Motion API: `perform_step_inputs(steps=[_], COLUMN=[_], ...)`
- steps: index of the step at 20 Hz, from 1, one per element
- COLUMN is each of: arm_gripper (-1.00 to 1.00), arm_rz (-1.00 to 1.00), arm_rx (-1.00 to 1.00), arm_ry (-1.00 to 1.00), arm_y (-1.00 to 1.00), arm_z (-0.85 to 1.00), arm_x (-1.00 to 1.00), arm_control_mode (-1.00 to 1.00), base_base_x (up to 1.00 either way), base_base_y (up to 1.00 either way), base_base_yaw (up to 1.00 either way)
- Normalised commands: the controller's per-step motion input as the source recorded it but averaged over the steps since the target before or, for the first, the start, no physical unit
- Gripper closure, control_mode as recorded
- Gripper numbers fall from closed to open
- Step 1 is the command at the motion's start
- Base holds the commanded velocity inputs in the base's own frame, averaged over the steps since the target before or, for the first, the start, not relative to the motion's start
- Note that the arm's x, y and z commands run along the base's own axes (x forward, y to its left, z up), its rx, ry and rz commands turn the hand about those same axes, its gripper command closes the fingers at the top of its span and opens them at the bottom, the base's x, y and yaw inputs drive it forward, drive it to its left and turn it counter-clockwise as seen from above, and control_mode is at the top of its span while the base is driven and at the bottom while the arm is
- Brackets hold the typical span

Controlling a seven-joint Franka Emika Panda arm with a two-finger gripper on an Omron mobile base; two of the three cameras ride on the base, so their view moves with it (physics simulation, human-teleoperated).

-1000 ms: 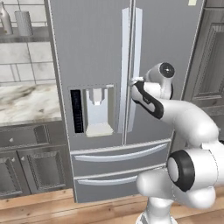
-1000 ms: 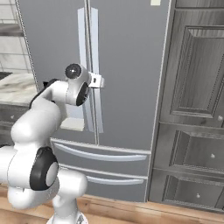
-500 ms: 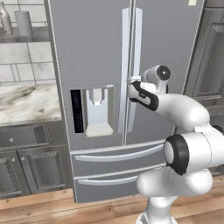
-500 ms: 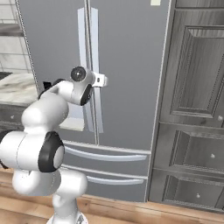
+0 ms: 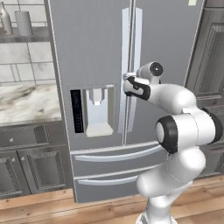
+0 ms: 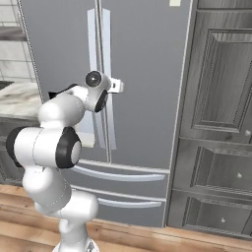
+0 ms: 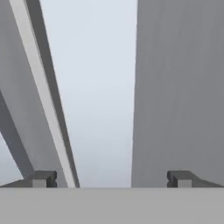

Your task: There is a bowl on the dining counter. Grab a lemon wedge from the fridge and place it in the bowl. Then get the liquor bottle and glass cup from the cabinet and place them next to the bowl.

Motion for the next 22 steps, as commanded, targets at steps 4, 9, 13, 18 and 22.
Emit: perform_step_inputs(steps=[4, 9, 13, 18, 22], arm_gripper=[-1.00, -1.00, -1.00, 1.00, 1.00], arm_rz=[0.00, 0.00, 0.00, 0.00, 0.00], arm_rx=[0.00, 0.00, 0.00, 0.00, 0.00], arm_ry=[0.00, 0.00, 0.00, 0.01, 0.00], arm_y=[0.00, 0.00, 0.00, 0.00, -0.29], arm_z=[0.00, -0.03, -0.07, -0.02, 0.01], arm_x=[0.57, 0.56, 0.55, 0.37, -0.21], arm_control_mode=[-1.00, -1.00, -1.00, -1.00, -1.00], base_base_x=[0.00, 0.00, 0.00, 0.00, 0.00], base_base_y=[0.00, 0.00, 0.00, 0.00, 0.00], base_base_yaw=[0.00, 0.00, 0.00, 0.00, 0.00])
